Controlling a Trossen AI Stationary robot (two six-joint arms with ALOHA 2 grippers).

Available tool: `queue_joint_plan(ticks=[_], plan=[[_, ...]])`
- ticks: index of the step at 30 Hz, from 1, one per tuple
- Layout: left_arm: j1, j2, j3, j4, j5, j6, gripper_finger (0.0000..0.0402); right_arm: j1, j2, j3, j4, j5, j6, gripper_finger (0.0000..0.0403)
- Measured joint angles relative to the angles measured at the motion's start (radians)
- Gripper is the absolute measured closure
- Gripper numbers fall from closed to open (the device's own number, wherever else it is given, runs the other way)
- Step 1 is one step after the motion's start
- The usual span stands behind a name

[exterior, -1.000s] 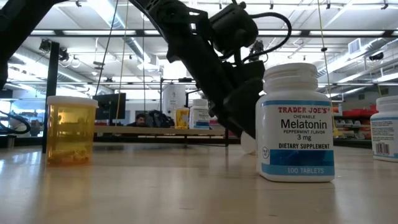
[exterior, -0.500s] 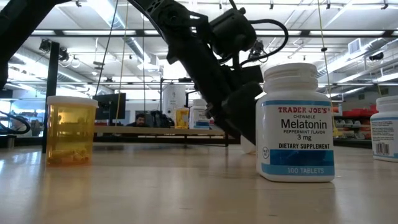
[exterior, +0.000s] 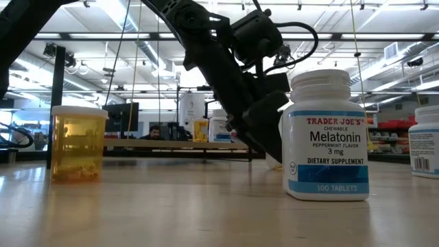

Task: Pick and place medicine bottles onto shelf by color
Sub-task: Put the orange pill bottle on the shelf

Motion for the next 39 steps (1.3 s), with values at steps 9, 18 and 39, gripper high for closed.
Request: queue_joint_plan(ticks=[9,18,39], plan=[[0.001,-0.001,0.000,-0.001,0.000,0.000,0.0166,0.000,0.000,0.000,0.000,0.000,0.000,0.0158],[0.011,-0.022,0.115,-0.246,0.001,0.001,0.0179,0.000,0.000,0.000,0.000,0.006,-0.009,0.0158],[0.121,-0.023,0.491,-1.190,0.000,-0.048,0.0169,0.000,0.000,0.000,0.000,0.041,-0.053,0.0158]])
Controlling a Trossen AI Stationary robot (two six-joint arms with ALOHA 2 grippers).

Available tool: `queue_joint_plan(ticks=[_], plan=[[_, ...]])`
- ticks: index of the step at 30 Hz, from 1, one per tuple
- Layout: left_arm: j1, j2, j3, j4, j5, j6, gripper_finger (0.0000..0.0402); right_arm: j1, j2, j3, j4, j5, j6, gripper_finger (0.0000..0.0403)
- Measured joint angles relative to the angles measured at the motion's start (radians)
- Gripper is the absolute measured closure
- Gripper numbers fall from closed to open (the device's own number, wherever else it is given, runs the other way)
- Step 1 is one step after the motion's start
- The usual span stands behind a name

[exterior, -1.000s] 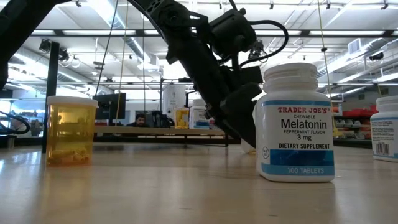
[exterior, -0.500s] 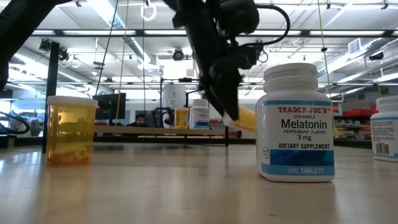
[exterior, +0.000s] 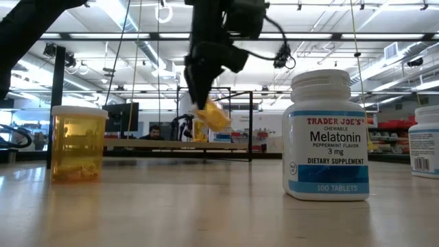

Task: Pick and place medicine bottles onto shelf by color
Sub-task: Put the orange pill bottle on the shelf

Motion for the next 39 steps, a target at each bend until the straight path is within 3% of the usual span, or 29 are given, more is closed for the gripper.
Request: queue_joint_plan(ticks=[6,26,39], plan=[[0.031,0.000,0.000,-0.154,0.000,0.000,0.0171,0.000,0.000,0.000,0.000,0.000,-0.001,0.0158],[0.207,-0.010,0.000,-0.152,0.097,-0.012,0.0170,0.000,0.000,0.000,0.000,0.000,-0.001,0.0158],[0.362,-0.010,0.000,-0.152,0.291,-0.336,0.0167,0.000,0.000,0.000,0.000,0.000,-0.001,0.0158]])
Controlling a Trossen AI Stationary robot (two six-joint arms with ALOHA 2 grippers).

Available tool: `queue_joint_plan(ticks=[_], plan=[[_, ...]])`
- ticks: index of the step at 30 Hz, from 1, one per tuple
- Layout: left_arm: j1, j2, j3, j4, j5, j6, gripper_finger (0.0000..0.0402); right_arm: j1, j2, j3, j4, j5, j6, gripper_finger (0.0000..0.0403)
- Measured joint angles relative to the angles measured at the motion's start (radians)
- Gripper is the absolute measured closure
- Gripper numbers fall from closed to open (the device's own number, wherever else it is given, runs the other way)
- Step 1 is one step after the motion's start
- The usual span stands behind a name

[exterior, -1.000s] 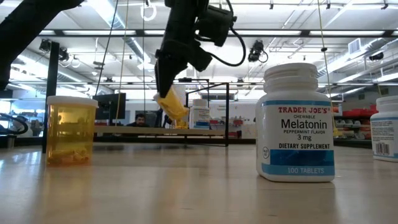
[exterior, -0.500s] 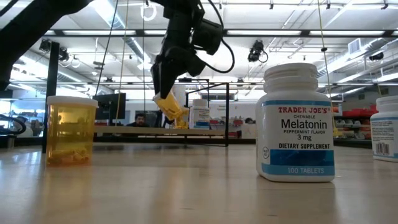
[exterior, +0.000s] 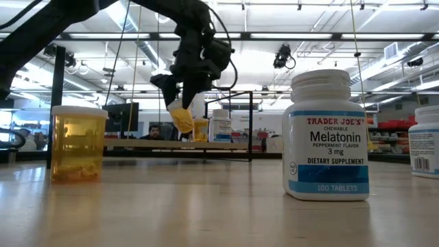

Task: Pick and place medicine bottles onto shelf by color
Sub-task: Put the orange pill bottle on the shelf

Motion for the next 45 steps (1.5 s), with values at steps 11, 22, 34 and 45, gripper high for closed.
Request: queue_joint_plan(ticks=[11,22,34,45], plan=[[0.108,0.000,0.000,0.000,0.095,-0.083,0.0173,0.000,0.000,0.000,0.000,0.000,-0.007,0.0158],[0.146,-0.002,0.000,0.000,0.109,0.018,0.0182,0.000,0.000,0.000,0.000,0.000,-0.026,0.0158],[0.215,-0.147,-0.156,-0.001,0.015,0.094,0.0179,0.000,0.000,0.000,0.010,0.051,-0.026,0.0158],[0.205,-0.150,-0.301,0.000,0.117,0.099,0.0174,0.000,0.000,0.000,0.043,0.068,-0.008,0.0158]])
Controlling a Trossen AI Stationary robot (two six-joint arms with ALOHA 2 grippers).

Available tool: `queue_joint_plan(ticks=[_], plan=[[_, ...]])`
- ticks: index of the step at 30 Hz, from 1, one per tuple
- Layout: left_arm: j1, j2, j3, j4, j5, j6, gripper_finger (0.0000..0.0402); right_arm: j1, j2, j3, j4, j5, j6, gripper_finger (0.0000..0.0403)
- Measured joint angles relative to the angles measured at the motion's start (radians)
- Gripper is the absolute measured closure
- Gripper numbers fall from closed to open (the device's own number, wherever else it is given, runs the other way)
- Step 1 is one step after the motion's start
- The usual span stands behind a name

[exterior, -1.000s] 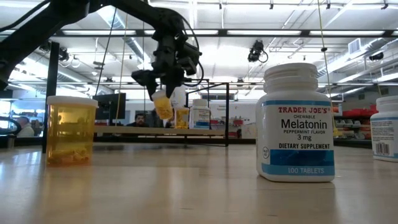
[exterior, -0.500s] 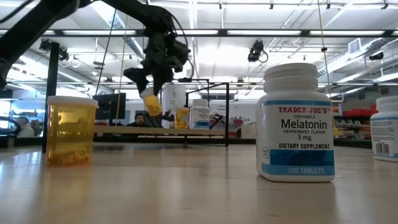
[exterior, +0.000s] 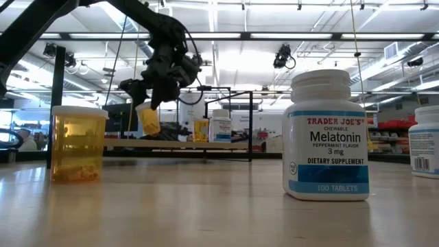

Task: Pick and place medicine bottles onto shelf by color
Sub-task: Put the orange pill bottle on the shelf

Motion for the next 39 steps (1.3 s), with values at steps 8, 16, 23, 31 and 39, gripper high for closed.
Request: queue_joint_plan(ticks=[8,16,23,31,39], plan=[[0.001,0.000,-0.005,0.013,0.001,0.023,0.0166,0.000,0.000,0.000,0.000,-0.001,0.029,0.0158],[0.001,0.002,-0.025,0.081,0.001,0.042,0.0164,0.000,0.000,0.000,-0.003,-0.022,0.072,0.0158],[0.000,0.002,-0.024,0.129,0.001,0.055,0.0152,0.000,0.000,0.000,-0.003,-0.028,0.088,0.0158],[0.001,0.002,-0.024,0.137,-0.026,0.061,0.0122,0.000,0.000,0.000,-0.003,-0.030,0.091,0.0158],[0.000,0.002,0.040,0.151,-0.033,0.084,0.0099,0.000,0.000,0.000,-0.003,-0.030,0.085,0.0158]])
